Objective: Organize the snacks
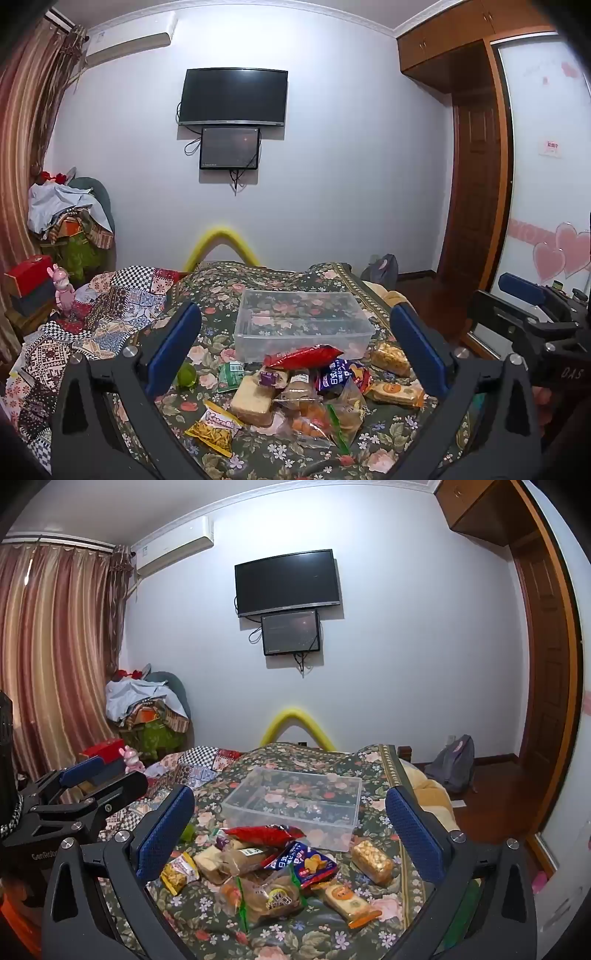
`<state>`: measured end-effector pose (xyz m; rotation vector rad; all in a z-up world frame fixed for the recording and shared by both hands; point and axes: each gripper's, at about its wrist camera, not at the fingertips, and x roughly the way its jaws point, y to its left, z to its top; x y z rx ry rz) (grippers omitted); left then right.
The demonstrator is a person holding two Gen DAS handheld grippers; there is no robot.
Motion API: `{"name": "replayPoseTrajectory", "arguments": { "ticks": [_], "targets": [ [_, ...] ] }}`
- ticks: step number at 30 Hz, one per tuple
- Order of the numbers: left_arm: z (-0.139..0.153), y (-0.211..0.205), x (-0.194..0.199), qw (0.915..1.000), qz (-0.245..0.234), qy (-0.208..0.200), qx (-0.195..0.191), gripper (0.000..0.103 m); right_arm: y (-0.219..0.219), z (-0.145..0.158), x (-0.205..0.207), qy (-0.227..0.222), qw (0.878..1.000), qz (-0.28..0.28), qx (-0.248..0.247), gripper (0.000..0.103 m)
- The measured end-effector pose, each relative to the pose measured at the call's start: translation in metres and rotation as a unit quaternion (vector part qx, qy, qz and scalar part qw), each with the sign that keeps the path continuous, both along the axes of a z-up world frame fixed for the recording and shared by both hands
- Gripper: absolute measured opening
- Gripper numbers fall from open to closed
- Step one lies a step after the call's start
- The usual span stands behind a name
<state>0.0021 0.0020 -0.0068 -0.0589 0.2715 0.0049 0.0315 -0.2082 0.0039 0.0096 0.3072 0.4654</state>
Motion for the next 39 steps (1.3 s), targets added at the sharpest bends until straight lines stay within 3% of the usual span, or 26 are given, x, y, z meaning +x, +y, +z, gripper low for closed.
{"name": "replayPoseTrajectory", "arguments": {
  "ticks": [39],
  "targets": [
    [-0.0002,-0.0012,-0.0009,1.0,0.002,0.002,-0.003,0.103,0.0017,0.0018,-0.0029,-0.001,1.0,0.003,0.004,0.103]
  ]
}}
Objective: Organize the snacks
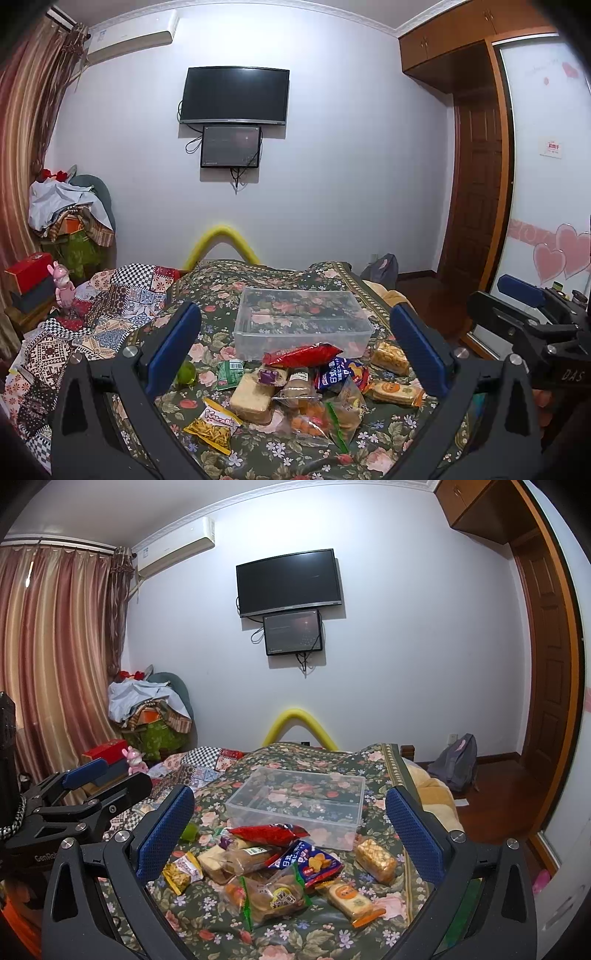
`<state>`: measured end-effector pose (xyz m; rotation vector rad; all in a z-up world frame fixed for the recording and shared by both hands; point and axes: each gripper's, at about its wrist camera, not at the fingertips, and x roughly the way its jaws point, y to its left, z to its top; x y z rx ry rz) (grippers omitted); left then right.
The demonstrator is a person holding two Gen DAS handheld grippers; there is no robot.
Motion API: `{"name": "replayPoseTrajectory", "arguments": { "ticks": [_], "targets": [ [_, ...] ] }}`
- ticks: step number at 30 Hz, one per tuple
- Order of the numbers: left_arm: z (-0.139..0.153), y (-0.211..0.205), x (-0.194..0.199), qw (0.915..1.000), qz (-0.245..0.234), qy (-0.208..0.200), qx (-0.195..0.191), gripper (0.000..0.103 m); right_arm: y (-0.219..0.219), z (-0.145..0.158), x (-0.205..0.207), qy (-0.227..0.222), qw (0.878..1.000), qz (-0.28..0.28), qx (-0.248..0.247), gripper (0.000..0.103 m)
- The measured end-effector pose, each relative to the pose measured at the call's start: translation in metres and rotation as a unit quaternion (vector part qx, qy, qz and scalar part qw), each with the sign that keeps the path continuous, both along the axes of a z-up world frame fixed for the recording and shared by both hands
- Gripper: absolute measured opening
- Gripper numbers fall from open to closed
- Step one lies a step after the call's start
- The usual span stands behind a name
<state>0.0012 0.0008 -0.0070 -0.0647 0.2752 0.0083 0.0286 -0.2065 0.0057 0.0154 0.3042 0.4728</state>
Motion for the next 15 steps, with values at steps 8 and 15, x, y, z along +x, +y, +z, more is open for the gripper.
{"name": "replayPoseTrajectory", "arguments": {
  "ticks": [8,15],
  "targets": [
    [0.0007,-0.0004,-0.0004,1.0,-0.001,-0.001,-0.001,0.103,0.0008,0.0002,-0.0014,0.001,1.0,0.0,0.001,0.103],
    [0.0008,-0.0012,-0.0007,1.0,-0.001,-0.001,-0.001,0.103,0.0018,0.0008,-0.0022,0.002,1.0,0.0,0.001,0.103]
  ]
}}
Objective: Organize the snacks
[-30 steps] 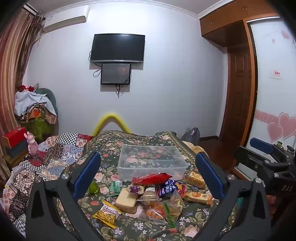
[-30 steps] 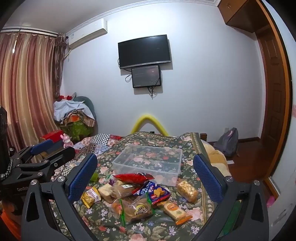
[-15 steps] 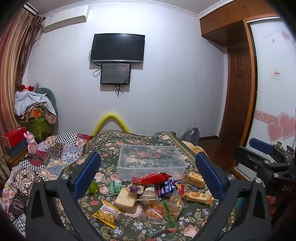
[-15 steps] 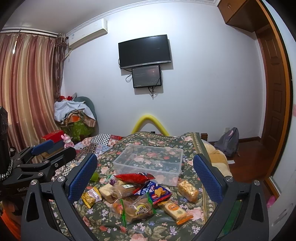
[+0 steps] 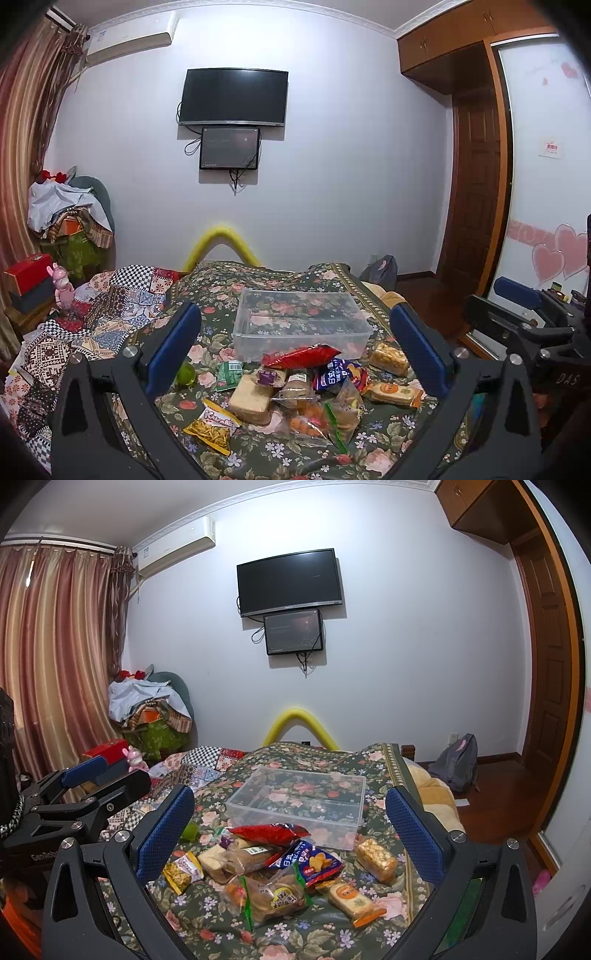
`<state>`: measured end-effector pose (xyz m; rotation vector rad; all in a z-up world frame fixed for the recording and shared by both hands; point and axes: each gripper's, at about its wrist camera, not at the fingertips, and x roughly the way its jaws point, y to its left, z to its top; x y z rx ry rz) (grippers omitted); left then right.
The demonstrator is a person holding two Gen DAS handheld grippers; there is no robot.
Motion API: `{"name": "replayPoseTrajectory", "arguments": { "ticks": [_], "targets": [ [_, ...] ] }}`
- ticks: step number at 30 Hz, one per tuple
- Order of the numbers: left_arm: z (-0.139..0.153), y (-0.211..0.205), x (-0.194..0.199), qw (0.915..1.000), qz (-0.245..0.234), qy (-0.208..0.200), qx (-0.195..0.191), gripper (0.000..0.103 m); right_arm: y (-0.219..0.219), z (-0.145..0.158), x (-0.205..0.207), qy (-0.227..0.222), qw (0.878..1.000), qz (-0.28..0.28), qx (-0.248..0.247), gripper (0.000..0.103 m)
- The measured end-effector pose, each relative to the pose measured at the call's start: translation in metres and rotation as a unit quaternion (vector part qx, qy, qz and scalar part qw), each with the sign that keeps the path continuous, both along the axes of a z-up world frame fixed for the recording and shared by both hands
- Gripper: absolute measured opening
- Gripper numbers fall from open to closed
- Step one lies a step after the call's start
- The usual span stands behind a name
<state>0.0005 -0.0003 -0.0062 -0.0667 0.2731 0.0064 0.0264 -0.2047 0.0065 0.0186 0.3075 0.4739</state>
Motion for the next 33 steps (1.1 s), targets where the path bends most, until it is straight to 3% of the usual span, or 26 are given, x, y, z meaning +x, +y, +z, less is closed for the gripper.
{"name": "replayPoseTrajectory", "arguments": {
  "ticks": [10,16,19,22,23,29,33],
  "targets": [
    [0.0,-0.001,0.0,1.0,0.0,0.001,0.0,0.103,0.002,-0.001,-0.002,0.003,1.0,0.0,-0.001,0.103],
    [-0.009,0.005,0.007,0.9997,0.0,0.017,0.017,0.103,-0.002,-0.016,0.013,0.022,1.0,0.0,-0.014,0.103],
    [-0.023,0.014,0.016,0.9989,0.0,0.041,0.023,0.103,-0.005,-0.029,0.024,0.046,0.999,-0.002,-0.022,0.103],
    [-0.039,0.025,0.026,0.9971,0.003,0.07,0.029,0.094,-0.011,-0.044,0.036,0.073,0.997,-0.012,-0.03,0.103],
    [-0.046,0.029,0.031,0.9959,0.006,0.085,0.029,0.088,-0.014,-0.051,0.042,0.087,0.996,-0.014,-0.033,0.101],
    [-0.084,0.056,0.055,0.9878,0.019,0.153,0.022,0.075,-0.021,-0.079,0.066,0.143,0.988,-0.018,-0.055,0.089],
    [-0.112,0.072,0.068,0.9807,0.025,0.193,0.015,0.071,-0.025,-0.098,0.078,0.172,0.982,-0.018,-0.072,0.084]
  ]
}}
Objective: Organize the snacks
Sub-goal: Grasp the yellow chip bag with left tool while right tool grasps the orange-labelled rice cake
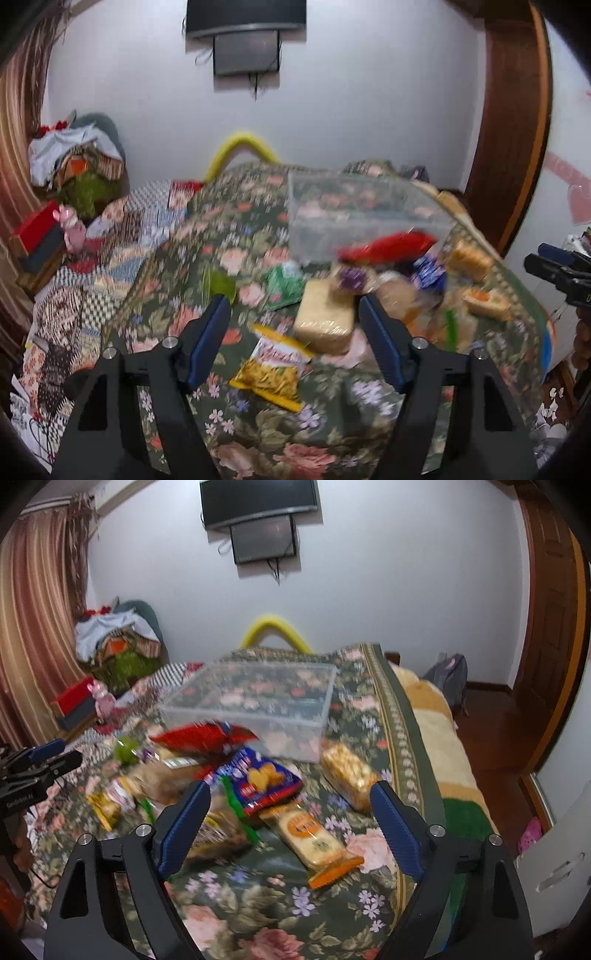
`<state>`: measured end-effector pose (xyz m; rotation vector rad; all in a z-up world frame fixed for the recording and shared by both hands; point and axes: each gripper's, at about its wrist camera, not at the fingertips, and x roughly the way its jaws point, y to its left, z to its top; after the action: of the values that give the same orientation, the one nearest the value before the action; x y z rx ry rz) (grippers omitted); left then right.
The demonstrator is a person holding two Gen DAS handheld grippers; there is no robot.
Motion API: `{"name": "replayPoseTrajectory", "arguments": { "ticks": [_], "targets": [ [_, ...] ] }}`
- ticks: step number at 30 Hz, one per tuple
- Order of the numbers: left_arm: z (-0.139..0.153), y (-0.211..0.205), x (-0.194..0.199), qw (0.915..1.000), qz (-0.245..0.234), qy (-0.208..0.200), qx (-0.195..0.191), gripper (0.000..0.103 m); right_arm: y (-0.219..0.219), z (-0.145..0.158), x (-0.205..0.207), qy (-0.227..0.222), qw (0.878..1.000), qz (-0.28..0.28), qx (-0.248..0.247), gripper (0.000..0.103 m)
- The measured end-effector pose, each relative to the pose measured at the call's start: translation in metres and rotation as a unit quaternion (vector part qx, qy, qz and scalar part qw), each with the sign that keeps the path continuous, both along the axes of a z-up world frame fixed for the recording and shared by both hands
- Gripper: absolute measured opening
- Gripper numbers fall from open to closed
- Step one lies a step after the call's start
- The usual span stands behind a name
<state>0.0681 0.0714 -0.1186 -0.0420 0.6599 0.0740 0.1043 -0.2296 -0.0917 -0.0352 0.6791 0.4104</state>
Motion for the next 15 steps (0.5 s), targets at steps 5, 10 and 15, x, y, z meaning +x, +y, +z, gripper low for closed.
{"name": "replayPoseTrajectory", "arguments": {
  "ticks": [5,10,15],
  "targets": [
    [-0.032,0.018,0.014,0.9982,0.001,0.052,-0.032,0.069,-0.007,-0.023,0.015,0.047,0.999,0.003,-0.017,0.079],
    [-0.056,0.023,0.019,0.9957,-0.006,0.083,-0.042,0.069,-0.012,-0.04,0.024,0.079,0.997,0.005,-0.026,0.077],
    [-0.074,0.02,0.029,0.9938,-0.011,0.106,-0.034,0.069,-0.014,-0.05,0.03,0.1,0.995,0.01,-0.029,0.077]
  ]
}}
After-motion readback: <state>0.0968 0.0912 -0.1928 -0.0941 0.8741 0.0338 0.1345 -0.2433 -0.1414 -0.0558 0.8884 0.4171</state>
